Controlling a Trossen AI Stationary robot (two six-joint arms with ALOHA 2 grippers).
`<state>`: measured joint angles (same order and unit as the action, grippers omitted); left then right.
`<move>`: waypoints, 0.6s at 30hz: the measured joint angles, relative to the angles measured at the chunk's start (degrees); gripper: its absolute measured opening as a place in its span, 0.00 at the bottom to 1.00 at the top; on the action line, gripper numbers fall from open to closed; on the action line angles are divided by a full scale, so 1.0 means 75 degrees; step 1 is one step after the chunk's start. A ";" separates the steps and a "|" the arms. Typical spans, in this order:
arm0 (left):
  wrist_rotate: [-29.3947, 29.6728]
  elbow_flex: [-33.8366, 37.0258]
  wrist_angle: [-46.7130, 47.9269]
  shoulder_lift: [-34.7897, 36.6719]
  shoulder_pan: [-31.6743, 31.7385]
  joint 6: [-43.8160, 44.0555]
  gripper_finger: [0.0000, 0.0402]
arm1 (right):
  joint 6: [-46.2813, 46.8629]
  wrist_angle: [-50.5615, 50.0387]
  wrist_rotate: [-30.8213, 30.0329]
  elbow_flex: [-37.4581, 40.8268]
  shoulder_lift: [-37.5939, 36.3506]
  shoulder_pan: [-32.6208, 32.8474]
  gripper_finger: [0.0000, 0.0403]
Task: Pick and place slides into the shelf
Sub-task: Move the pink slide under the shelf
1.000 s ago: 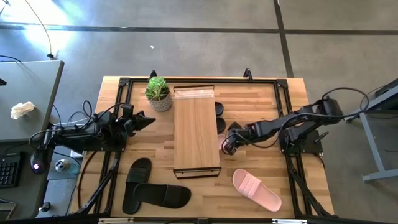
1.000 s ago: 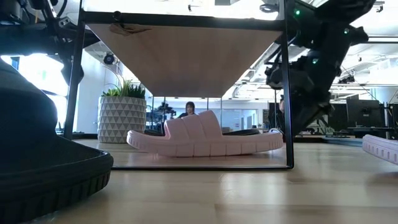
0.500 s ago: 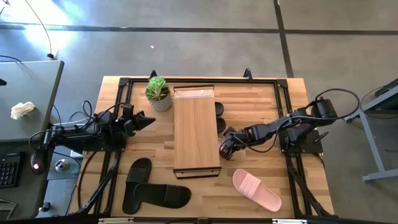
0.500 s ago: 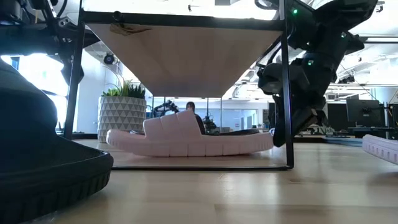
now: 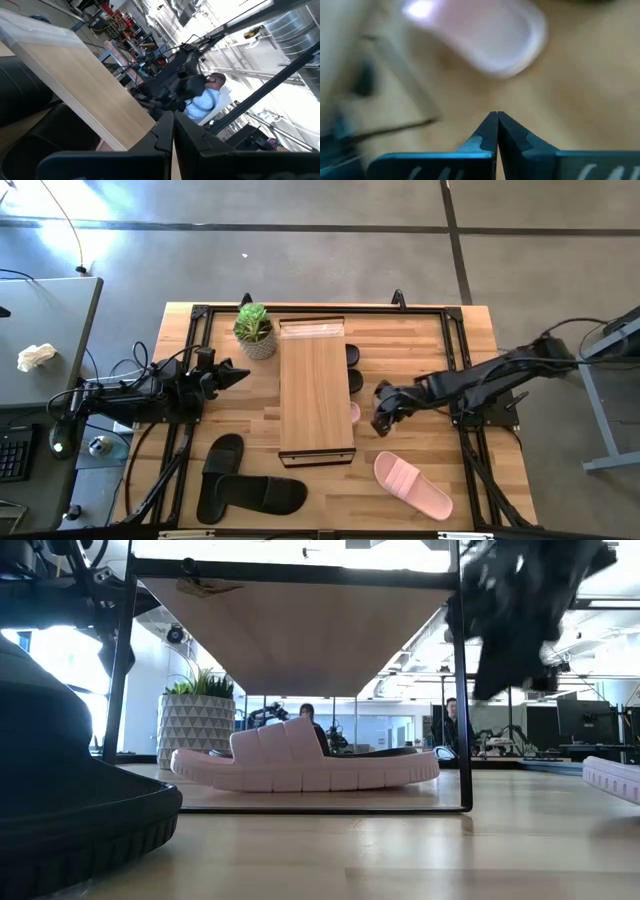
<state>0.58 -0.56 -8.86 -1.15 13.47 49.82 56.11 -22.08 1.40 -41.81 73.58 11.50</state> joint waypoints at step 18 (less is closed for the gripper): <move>0.0000 0.0000 -0.0017 0.0000 0.0000 0.0198 0.01 | 0.6561 -0.0524 -0.1442 -0.0036 -0.2328 0.4940 0.00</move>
<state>0.58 -0.56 -8.99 -1.14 13.47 51.31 105.32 -26.01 -9.42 -42.09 56.12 48.55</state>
